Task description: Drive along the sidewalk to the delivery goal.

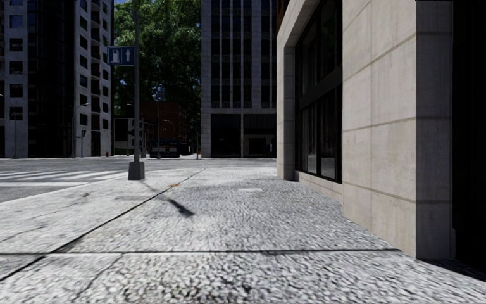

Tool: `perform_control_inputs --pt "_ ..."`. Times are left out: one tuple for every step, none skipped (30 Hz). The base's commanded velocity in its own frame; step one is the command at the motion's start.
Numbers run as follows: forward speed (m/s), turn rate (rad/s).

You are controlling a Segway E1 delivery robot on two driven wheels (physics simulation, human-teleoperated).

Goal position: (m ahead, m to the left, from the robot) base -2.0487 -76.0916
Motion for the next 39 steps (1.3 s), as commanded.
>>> perform_control_inputs --pt "2.00 0.00" --pt "2.00 0.00" --pt "2.00 0.00" --pt "2.00 0.00" --pt "2.00 0.00" --pt "2.00 0.00" --pt "2.00 0.00" --pt "2.00 0.00" --pt "2.00 0.00" --pt "2.00 0.00" --pt "2.00 0.00" --pt "2.00 0.00" --pt "2.00 0.00" --pt "2.00 0.00" --pt "2.00 0.00" --pt "2.00 0.00" --pt "2.00 0.00" --pt "2.00 0.00" --pt "2.00 0.00" --pt "2.00 0.00" --pt "2.00 0.00" --pt "2.00 0.00" --pt "2.00 0.00" --pt "2.00 0.00" --pt "2.00 0.00" --pt "2.00 0.00" --pt "2.00 0.00" --pt "2.00 0.00" --pt "2.00 0.00" --pt "2.00 0.00" --pt "2.00 0.00" --pt "2.00 0.00" --pt "2.00 0.00" --pt "2.00 0.00" --pt "2.00 0.00" --pt "2.00 0.00" --pt "2.00 0.00" --pt "2.00 0.00" --pt "2.00 0.00"
